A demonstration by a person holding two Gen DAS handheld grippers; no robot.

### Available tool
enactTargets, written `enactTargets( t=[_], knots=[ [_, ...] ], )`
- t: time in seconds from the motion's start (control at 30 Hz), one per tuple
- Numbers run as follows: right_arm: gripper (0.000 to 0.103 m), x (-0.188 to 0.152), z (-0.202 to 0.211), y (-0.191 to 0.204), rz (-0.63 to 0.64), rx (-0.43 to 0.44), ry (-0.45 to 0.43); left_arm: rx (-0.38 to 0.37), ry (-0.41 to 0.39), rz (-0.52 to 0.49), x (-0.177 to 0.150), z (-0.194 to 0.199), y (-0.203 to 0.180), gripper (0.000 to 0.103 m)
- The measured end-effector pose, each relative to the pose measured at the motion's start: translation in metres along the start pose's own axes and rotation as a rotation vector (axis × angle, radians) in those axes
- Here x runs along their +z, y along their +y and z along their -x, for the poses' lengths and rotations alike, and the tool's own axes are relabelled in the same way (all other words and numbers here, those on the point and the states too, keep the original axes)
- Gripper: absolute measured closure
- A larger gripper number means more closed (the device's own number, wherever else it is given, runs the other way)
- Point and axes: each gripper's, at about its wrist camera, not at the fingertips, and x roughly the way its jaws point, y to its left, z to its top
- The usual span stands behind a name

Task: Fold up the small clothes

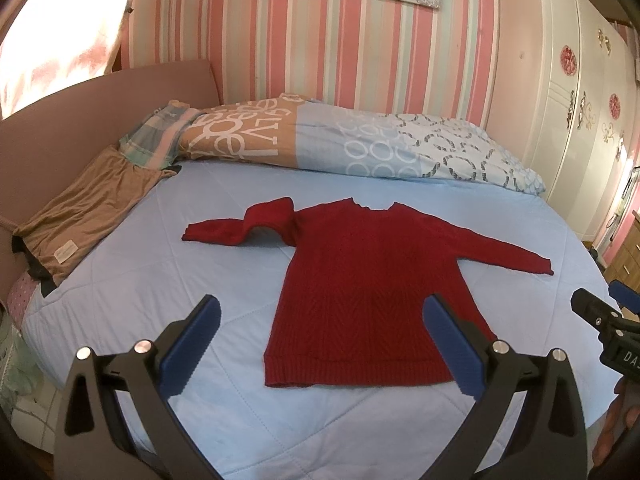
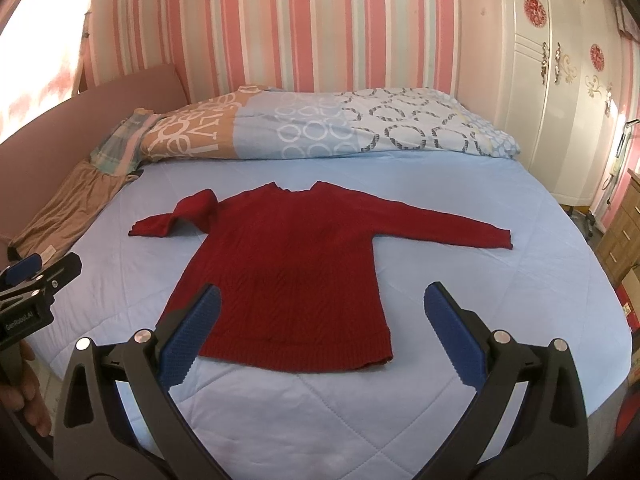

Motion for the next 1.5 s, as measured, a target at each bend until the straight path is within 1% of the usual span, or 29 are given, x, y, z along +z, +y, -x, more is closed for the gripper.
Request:
enactTargets(
  t=[0.93, 1.1, 1.3, 1.4, 1.5],
  knots=[
    [0.003, 0.001, -0.002, -0.001, 0.0, -0.006, 0.009, -0.006, 0.008, -0.012, -0.005, -0.004, 0.001, 0.002],
    [0.003, 0.001, -0.006, -0.002, 0.008, -0.008, 0.018, -0.008, 0.014, -0.015, -0.004, -0.01, -0.002, 0.002],
    [0.003, 0.012, -0.016, -0.003, 0.027, -0.01, 0.026, -0.012, 0.015, -0.001, -0.004, -0.015, -0.002, 0.002],
    [0.003, 0.017, -0.023, -0.002, 0.047, -0.013, 0.03, -0.008, 0.024, 0.004, -0.002, -0.023, -0.006, 0.002],
    [0.003, 0.02, -0.029, -0.004, 0.038, -0.011, 0.034, -0.003, 0.033, 0.001, 0.001, -0.032, -0.01, 0.002]
  ],
)
